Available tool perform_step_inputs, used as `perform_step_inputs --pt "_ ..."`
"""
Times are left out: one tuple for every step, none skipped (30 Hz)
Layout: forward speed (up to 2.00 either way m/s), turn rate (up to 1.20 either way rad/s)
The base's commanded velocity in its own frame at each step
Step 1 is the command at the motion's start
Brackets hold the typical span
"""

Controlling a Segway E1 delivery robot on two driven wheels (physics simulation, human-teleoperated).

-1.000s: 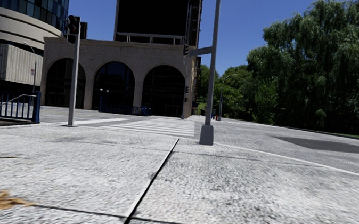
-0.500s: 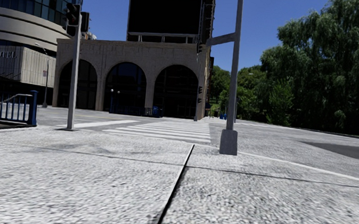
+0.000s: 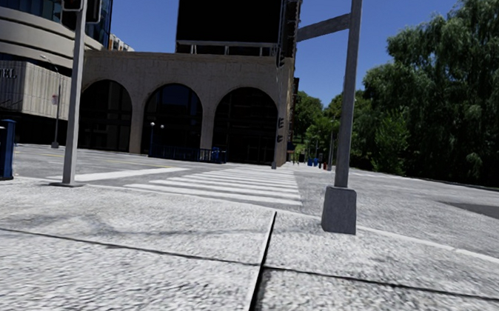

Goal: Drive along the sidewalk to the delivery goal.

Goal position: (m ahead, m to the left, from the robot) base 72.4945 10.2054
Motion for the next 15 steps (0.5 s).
perform_step_inputs --pt "2.00 0.00" --pt "2.00 0.00" --pt "2.00 0.00" --pt "2.00 0.00" --pt "2.00 0.00" --pt "2.00 0.00" --pt "2.00 0.00" --pt "2.00 0.00" --pt "2.00 0.00" --pt "2.00 0.00" --pt "2.00 0.00" --pt "2.00 0.00" --pt "2.00 0.00" --pt "2.00 0.00" --pt "2.00 0.00"
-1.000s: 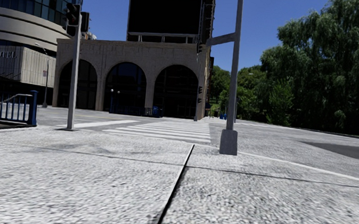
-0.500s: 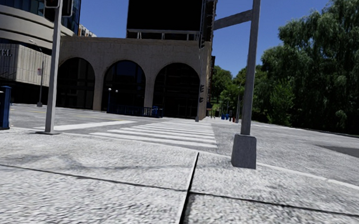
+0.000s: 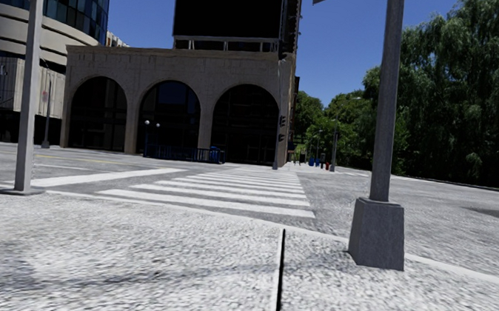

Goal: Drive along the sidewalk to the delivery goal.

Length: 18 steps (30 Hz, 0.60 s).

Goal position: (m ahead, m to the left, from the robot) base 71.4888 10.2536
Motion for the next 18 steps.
perform_step_inputs --pt "2.00 0.00" --pt "2.00 0.00" --pt "2.00 0.00" --pt "2.00 0.00" --pt "2.00 0.00" --pt "2.00 0.00" --pt "2.00 0.00" --pt "2.00 0.00" --pt "2.00 0.00" --pt "2.00 0.00" --pt "2.00 0.00" --pt "2.00 0.00" --pt "2.00 0.00" --pt "2.00 0.00" --pt "2.00 0.00" --pt "2.00 0.00" --pt "2.00 0.00" --pt "2.00 0.00"
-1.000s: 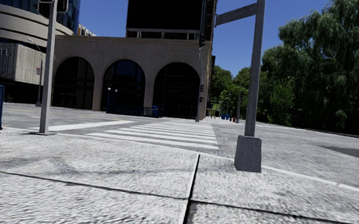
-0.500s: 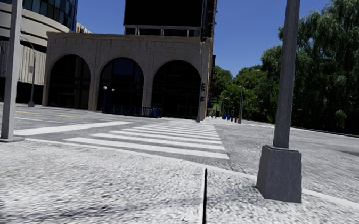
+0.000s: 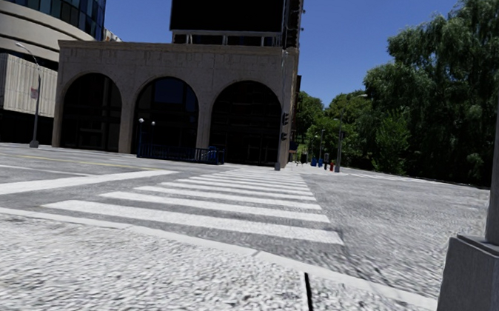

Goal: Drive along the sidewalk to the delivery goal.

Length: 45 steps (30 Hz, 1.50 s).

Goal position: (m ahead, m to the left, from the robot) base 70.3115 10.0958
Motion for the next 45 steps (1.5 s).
perform_step_inputs --pt "2.00 0.00" --pt "2.00 0.00" --pt "2.00 0.00" --pt "2.00 0.00" --pt "2.00 0.00" --pt "2.00 0.00" --pt "2.00 0.00" --pt "2.00 0.00" --pt "2.00 0.00" --pt "2.00 0.00" --pt "2.00 0.00" --pt "2.00 0.00" --pt "2.00 0.00" --pt "2.00 0.00" --pt "2.00 0.00" --pt "2.00 0.00" --pt "2.00 0.00" --pt "2.00 0.00" --pt "2.00 0.00" --pt "2.00 0.00" --pt "2.00 0.00" --pt "2.00 0.00" --pt "2.00 0.00" --pt "2.00 0.00" --pt "2.00 0.00" --pt "2.00 0.00" --pt "2.00 0.00" --pt "2.00 0.00" --pt "2.00 0.00" --pt "2.00 0.00" --pt "2.00 0.00" --pt "2.00 0.00" --pt "2.00 0.00" --pt "2.00 0.00" --pt "2.00 0.00" --pt "2.00 0.00" --pt "2.00 0.00" --pt "2.00 0.00" --pt "2.00 0.00" --pt "2.00 0.00" --pt "2.00 0.00" --pt "2.00 0.00" --pt "2.00 0.00" --pt "2.00 0.00" --pt "2.00 0.00"
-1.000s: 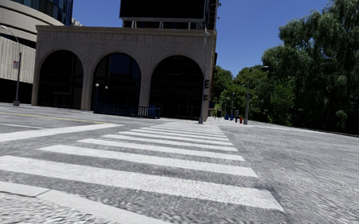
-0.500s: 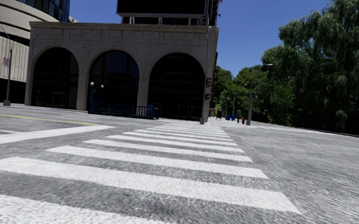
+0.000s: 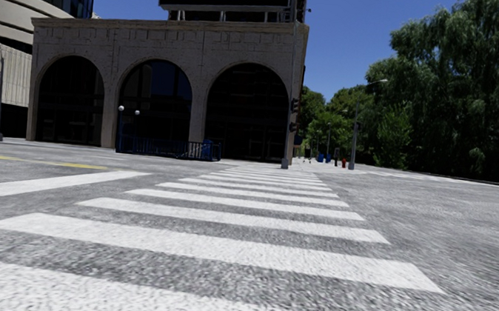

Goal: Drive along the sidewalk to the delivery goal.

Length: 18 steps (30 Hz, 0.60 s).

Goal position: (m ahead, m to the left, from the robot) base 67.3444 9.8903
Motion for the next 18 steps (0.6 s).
perform_step_inputs --pt "2.00 0.00" --pt "2.00 0.00" --pt "2.00 0.00" --pt "2.00 0.00" --pt "2.00 0.00" --pt "2.00 0.00" --pt "2.00 0.00" --pt "2.00 0.00" --pt "2.00 0.00" --pt "2.00 0.00" --pt "2.00 0.00" --pt "2.00 0.00" --pt "2.00 0.00" --pt "2.00 0.00" --pt "2.00 0.00" --pt "2.00 0.00" --pt "2.00 0.00" --pt "2.00 0.00"
